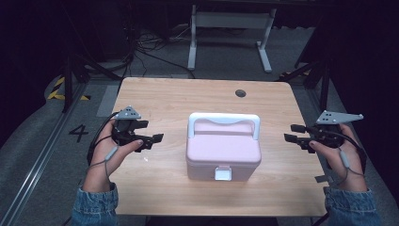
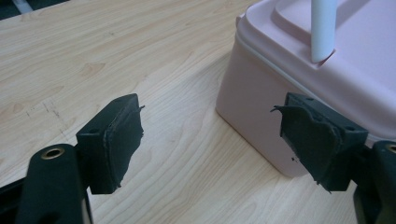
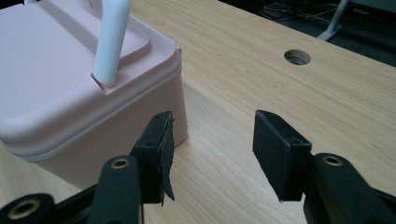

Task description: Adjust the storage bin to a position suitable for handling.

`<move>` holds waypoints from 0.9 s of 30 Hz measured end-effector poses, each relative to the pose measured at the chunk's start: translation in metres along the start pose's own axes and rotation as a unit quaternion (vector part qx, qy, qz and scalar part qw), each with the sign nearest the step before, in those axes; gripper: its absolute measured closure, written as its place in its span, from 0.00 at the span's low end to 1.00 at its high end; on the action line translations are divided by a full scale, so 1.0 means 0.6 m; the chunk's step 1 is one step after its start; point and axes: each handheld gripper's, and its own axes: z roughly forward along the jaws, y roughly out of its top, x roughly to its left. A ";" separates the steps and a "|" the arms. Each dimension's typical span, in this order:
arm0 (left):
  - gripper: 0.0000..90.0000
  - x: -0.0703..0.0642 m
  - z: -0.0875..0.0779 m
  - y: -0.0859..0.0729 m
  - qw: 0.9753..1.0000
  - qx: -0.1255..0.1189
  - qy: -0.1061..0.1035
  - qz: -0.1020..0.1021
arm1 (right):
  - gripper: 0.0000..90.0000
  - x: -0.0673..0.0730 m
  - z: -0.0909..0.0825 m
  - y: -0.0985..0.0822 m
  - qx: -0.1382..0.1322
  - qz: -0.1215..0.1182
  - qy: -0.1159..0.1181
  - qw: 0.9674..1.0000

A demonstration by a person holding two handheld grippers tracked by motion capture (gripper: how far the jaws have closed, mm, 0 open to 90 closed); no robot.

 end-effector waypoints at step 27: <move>0.25 -0.044 0.030 0.031 0.999 -0.025 -0.023 0.020 | 0.53 0.001 -0.003 -0.011 0.007 0.007 -0.003 1.000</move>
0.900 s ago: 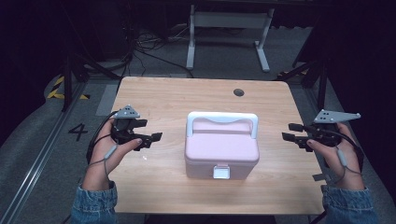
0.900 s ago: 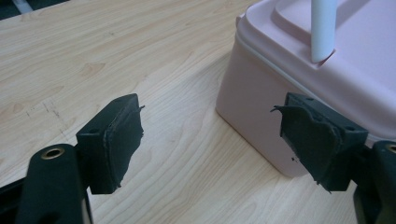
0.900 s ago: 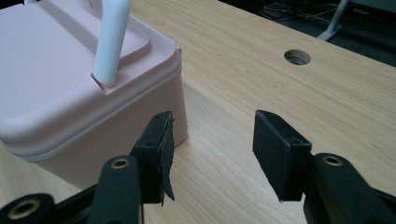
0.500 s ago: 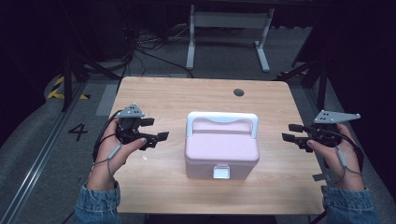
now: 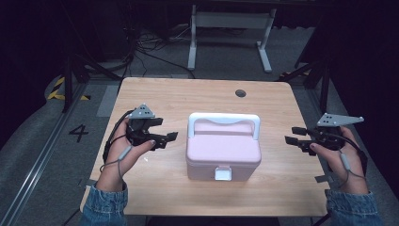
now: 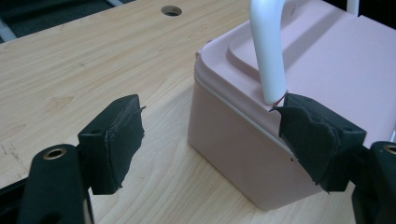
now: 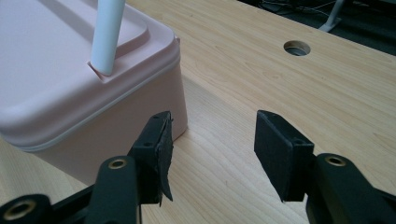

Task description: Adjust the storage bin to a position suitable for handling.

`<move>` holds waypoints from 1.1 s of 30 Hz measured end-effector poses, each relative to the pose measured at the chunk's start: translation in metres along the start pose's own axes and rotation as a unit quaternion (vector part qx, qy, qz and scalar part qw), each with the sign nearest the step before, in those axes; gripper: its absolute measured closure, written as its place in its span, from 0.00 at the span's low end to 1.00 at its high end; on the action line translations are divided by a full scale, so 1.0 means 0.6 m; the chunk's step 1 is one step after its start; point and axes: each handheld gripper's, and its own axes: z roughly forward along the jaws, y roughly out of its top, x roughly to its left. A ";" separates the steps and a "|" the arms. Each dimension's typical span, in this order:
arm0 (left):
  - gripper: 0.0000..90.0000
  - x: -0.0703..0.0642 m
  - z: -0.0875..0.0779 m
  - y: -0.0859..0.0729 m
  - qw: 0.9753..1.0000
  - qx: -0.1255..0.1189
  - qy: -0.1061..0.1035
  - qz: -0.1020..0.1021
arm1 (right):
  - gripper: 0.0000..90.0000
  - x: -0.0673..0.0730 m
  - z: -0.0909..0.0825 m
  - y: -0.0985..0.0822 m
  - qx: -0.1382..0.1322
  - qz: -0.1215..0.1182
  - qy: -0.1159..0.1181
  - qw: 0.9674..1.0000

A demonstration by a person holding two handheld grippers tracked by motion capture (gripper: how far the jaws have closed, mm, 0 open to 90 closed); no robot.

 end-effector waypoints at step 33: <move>0.33 -0.039 0.106 0.040 0.998 -0.048 -0.019 0.021 | 0.52 -0.004 0.008 -0.010 0.011 0.011 0.001 1.000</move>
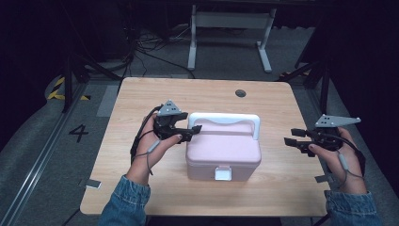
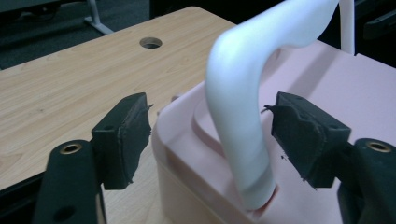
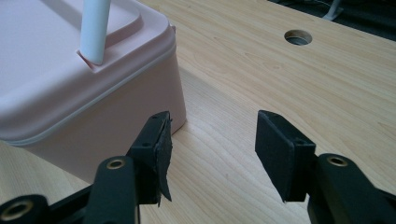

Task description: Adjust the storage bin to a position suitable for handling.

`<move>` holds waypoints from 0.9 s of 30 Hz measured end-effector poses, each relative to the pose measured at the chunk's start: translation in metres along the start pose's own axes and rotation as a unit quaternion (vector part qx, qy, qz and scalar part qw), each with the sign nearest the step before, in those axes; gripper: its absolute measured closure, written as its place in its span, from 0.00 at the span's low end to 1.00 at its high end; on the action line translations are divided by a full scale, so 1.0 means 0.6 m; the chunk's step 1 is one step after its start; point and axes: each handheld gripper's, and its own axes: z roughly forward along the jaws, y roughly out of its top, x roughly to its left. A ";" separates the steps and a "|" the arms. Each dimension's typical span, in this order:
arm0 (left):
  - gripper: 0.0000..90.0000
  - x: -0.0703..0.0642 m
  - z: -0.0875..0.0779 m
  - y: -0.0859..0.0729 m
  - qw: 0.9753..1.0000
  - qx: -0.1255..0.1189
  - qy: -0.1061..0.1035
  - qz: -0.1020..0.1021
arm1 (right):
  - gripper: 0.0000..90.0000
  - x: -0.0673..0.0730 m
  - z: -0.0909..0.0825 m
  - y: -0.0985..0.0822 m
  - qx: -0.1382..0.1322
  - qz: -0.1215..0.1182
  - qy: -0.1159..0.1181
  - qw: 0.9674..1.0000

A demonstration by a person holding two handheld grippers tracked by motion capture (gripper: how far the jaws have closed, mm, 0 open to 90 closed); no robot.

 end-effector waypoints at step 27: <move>0.79 -0.019 0.003 0.018 0.999 -0.036 -0.007 0.022 | 0.52 -0.001 0.009 -0.002 0.002 0.006 0.010 1.000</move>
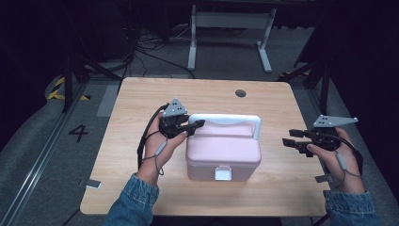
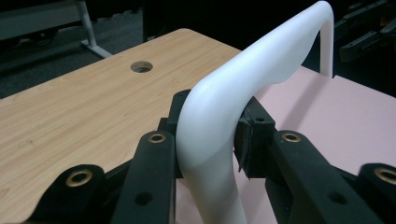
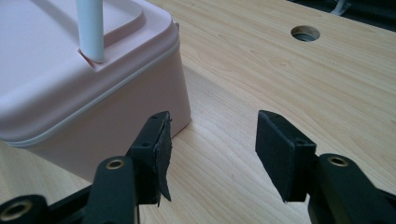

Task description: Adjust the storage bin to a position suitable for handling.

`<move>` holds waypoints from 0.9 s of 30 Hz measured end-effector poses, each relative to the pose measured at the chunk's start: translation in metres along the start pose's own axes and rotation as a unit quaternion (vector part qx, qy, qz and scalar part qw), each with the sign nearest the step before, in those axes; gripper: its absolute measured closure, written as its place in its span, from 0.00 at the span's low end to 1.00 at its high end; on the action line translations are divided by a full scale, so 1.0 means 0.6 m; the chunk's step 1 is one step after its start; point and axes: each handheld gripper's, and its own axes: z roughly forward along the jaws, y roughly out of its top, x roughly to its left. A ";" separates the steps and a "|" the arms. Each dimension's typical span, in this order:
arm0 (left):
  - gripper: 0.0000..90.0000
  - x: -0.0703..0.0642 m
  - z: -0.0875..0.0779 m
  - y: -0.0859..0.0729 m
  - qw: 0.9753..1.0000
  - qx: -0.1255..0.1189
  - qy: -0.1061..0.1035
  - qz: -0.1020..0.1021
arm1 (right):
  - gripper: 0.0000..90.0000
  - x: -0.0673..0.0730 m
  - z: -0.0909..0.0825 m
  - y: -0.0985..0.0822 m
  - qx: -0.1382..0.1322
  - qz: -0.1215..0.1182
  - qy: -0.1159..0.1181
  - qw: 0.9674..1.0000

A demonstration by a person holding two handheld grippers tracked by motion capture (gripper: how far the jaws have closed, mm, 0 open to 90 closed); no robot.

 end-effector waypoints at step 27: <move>0.78 0.017 -0.011 0.069 1.000 0.018 0.000 0.007 | 0.52 -0.002 -0.010 0.001 -0.007 -0.004 -0.003 1.000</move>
